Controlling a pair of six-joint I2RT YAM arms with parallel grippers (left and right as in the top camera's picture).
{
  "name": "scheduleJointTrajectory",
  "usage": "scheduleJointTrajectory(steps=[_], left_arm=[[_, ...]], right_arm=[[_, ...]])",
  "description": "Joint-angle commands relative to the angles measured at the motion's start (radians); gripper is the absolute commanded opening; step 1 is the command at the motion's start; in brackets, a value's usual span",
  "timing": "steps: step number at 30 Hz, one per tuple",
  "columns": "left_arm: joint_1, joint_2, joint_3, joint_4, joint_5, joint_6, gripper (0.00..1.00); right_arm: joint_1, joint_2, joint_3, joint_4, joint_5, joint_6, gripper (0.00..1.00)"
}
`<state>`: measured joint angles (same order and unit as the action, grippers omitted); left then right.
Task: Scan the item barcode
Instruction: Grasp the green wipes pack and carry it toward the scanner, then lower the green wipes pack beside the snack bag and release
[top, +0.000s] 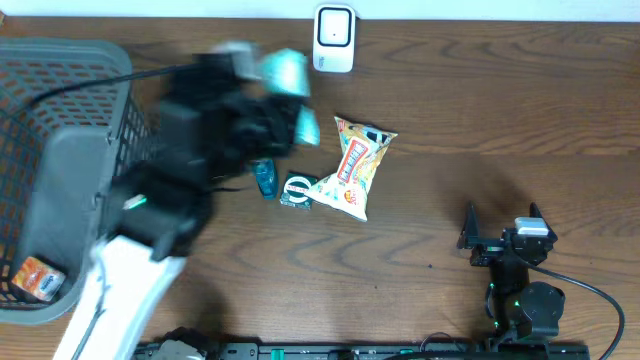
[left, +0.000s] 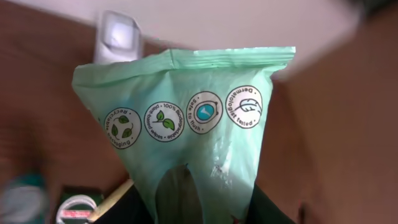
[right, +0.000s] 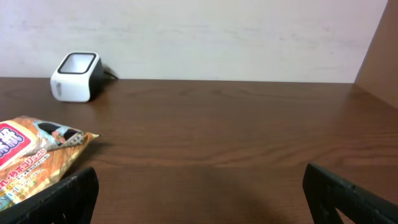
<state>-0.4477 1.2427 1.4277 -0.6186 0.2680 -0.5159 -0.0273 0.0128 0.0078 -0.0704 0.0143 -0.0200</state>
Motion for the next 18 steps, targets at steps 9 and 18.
scheduleJointTrajectory(steps=[9, 18], left_arm=[[-0.325, 0.435, 0.009, 0.083, -0.15, 0.161, 0.31], [-0.38, 0.684, 0.009, 0.14, -0.15, 0.152, 0.31]], right_arm=[[0.014, -0.005, -0.002, -0.002, -0.006, -0.015, 0.99], [0.014, -0.005, -0.002, -0.002, -0.006, -0.015, 0.99]])
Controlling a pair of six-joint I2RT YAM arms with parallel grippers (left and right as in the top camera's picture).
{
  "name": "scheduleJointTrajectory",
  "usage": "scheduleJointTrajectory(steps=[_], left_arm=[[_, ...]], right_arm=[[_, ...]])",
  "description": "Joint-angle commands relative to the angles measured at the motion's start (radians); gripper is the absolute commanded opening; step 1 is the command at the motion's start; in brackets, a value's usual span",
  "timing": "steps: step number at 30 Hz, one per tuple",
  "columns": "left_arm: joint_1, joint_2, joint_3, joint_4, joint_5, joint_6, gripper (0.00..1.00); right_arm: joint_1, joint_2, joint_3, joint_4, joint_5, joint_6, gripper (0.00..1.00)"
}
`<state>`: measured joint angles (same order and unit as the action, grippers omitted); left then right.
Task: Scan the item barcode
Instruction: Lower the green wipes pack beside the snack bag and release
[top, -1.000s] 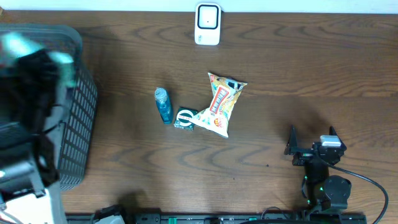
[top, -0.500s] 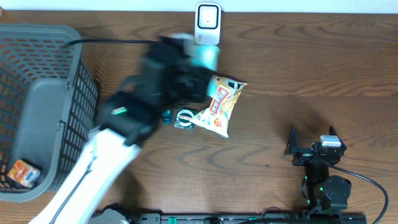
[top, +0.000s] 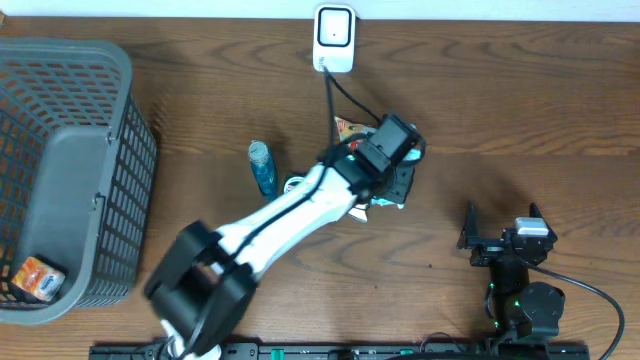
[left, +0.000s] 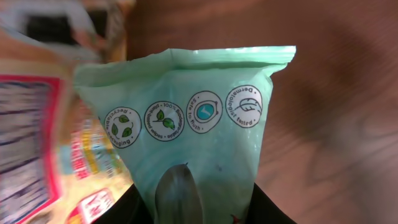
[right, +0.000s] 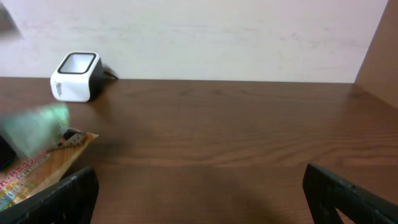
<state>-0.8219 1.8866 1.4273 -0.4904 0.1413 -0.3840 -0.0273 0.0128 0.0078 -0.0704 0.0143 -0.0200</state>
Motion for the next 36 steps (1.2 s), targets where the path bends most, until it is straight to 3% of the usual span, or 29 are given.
scheduleJointTrajectory(steps=[1, 5, 7, 11, 13, 20, 27, 32, 36], left_arm=[[-0.006, 0.062, 0.009, 0.019, -0.023, 0.02, 0.31], [-0.006, 0.122, 0.009, 0.041, -0.023, 0.02, 0.31], [-0.006, 0.138, 0.009, 0.048, -0.023, 0.021, 0.42], [-0.006, 0.124, 0.013, 0.051, -0.024, 0.023, 0.77], [-0.006, 0.101, 0.016, 0.048, -0.025, 0.037, 0.86], [-0.003, -0.079, 0.053, -0.022, -0.13, 0.081, 0.93], [0.057, -0.356, 0.062, -0.089, -0.332, 0.085, 0.95], [0.239, -0.543, 0.063, -0.177, -0.397, 0.082, 0.95], [0.49, -0.647, 0.063, -0.28, -0.397, -0.01, 0.95]], right_arm=[[0.014, -0.005, -0.002, -0.002, -0.006, -0.015, 0.99], [0.014, -0.005, -0.002, -0.002, -0.006, -0.015, 0.99], [0.014, -0.005, -0.002, -0.002, -0.006, -0.015, 0.99], [0.014, -0.005, -0.002, -0.002, -0.006, -0.015, 0.99], [0.014, -0.005, -0.002, -0.002, -0.006, -0.015, 0.99], [0.014, -0.005, -0.002, -0.002, -0.006, -0.015, 0.99], [0.014, -0.005, -0.002, -0.002, -0.006, -0.015, 0.99], [0.014, -0.005, -0.002, -0.002, -0.006, -0.015, 0.99], [0.014, -0.005, -0.002, -0.002, -0.006, -0.015, 0.99]])
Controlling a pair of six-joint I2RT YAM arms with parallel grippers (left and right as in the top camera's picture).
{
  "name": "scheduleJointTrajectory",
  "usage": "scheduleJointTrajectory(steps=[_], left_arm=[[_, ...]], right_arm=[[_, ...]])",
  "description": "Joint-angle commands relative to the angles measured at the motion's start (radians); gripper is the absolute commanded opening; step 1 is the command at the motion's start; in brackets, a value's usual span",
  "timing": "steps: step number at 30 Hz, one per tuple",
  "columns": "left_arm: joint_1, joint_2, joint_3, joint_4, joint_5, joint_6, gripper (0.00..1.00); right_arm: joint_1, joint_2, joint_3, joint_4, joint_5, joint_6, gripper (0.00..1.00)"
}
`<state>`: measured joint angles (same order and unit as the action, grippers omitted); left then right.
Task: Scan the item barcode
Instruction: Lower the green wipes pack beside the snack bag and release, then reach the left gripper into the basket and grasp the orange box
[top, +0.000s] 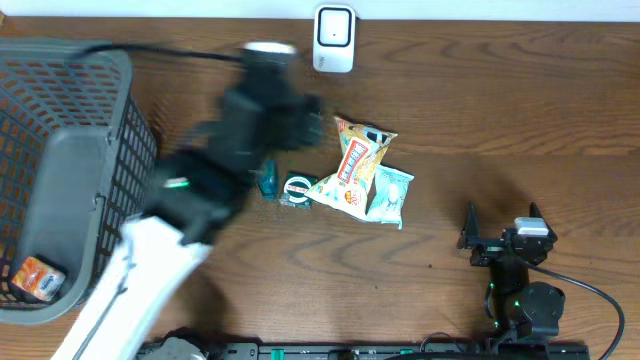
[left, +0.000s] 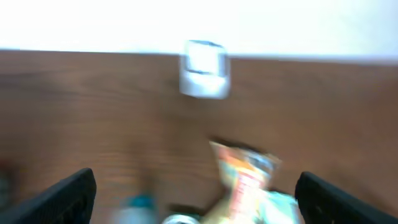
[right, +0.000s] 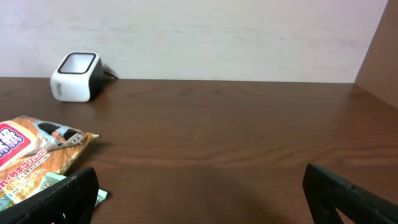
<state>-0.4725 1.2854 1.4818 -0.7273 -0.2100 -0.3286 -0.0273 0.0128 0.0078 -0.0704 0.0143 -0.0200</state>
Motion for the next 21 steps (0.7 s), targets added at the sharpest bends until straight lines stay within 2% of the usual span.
scheduleJointTrajectory(steps=[1, 7, 10, 16, 21], left_arm=[[0.203, -0.063, 0.008, -0.067, -0.045, -0.093, 0.95], [0.61, -0.106, 0.008, -0.215, -0.044, -0.26, 0.95], [0.762, -0.082, 0.002, -0.283, -0.044, -0.355, 0.95], [1.01, 0.004, -0.085, -0.384, -0.043, -0.542, 0.95], [1.133, 0.074, -0.213, -0.355, -0.042, -0.628, 0.95]], right_arm=[[0.014, -0.005, -0.002, -0.002, -0.006, -0.015, 0.99], [0.014, -0.005, -0.002, -0.002, -0.006, -0.015, 0.99], [0.014, -0.005, -0.002, -0.002, -0.006, -0.015, 0.99], [0.014, -0.005, -0.002, -0.002, -0.006, -0.015, 0.99], [0.014, -0.005, -0.002, -0.002, -0.006, -0.015, 0.99]])
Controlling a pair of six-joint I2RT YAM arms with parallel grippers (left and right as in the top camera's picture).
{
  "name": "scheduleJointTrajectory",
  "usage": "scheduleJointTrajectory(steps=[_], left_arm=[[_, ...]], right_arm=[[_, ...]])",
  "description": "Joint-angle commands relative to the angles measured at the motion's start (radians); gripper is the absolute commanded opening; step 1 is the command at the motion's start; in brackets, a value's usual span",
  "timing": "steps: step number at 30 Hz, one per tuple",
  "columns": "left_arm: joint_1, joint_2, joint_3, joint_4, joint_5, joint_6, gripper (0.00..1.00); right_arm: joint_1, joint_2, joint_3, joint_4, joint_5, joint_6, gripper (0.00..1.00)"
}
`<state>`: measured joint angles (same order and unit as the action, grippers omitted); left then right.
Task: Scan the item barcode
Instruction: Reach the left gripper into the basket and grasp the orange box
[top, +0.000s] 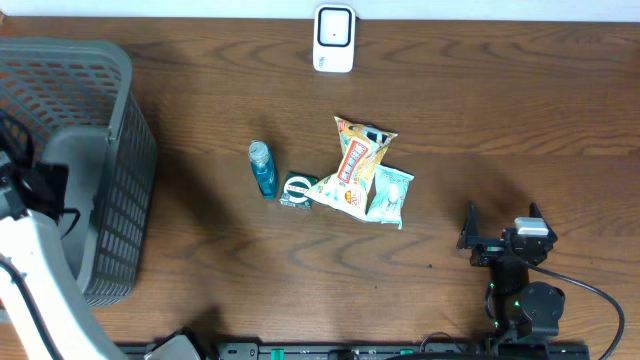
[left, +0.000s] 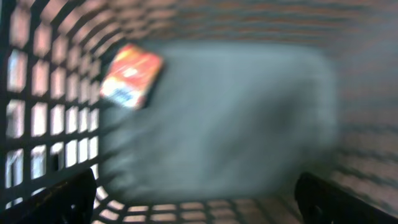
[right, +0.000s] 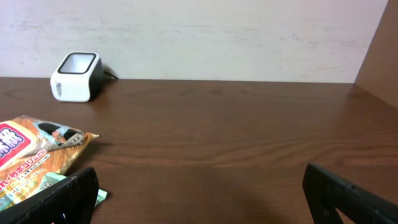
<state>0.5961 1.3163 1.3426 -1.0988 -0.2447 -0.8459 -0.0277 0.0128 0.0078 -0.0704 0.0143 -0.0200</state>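
My left gripper (left: 196, 202) is open over the grey mesh basket (top: 70, 110) at the table's left and looks down into it. An orange-red packet (left: 132, 74) lies on the basket floor by the left wall; in the overhead view my arm hides it. The white barcode scanner (top: 333, 38) stands at the far edge. A mint-green wipes pack (top: 388, 196) lies flat against the orange snack bag (top: 357, 167). My right gripper (top: 503, 232) rests open at the front right, holding nothing.
A small blue bottle (top: 263, 168) and a round green tin (top: 297, 190) lie left of the snack bag. In the right wrist view the scanner (right: 76, 76) is far left and the snack bag (right: 37, 149) near left.
My left gripper, open above the table near the bottle and facing the scanner, is now over the basket looking in at the orange-red packet. The items on the table have not moved.
My left gripper held the green wipes pack up near the scanner. Then it held the pack low beside the snack bag. Later the pack lay on the table and the gripper was open and away from it. Now the gripper is over the basket. The right arm stayed still.
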Motion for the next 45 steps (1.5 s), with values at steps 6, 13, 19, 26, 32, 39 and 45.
scheduleJointTrajectory(steps=[6, 13, 19, 26, 32, 39, 45], left_arm=[[0.157, 0.153, -0.18, 0.095, -0.007, -0.175, 0.95], [0.229, 0.272, -0.233, 0.176, -0.008, -0.289, 0.95], [0.277, 0.298, -0.277, 0.228, -0.011, -0.429, 0.95], [0.308, 0.298, -0.335, 0.321, -0.013, -0.5, 0.95], [0.309, 0.298, -0.344, 0.346, -0.077, -0.51, 0.95], [0.309, 0.298, -0.375, 0.371, -0.109, -0.518, 0.75], [0.309, 0.33, -0.447, 0.454, -0.116, -0.517, 0.74]], right_arm=[[0.014, -0.005, -0.002, -0.002, -0.006, -0.015, 0.99], [0.014, -0.005, -0.002, -0.002, -0.006, -0.015, 0.99], [0.014, -0.005, -0.002, -0.002, -0.006, -0.015, 0.99], [0.014, -0.005, -0.002, -0.002, -0.006, -0.015, 0.99], [0.014, -0.005, -0.002, -0.002, -0.006, -0.015, 0.99], [0.014, -0.005, -0.002, -0.002, -0.006, -0.015, 0.99], [0.014, -0.005, -0.002, -0.002, -0.006, -0.015, 0.99]])
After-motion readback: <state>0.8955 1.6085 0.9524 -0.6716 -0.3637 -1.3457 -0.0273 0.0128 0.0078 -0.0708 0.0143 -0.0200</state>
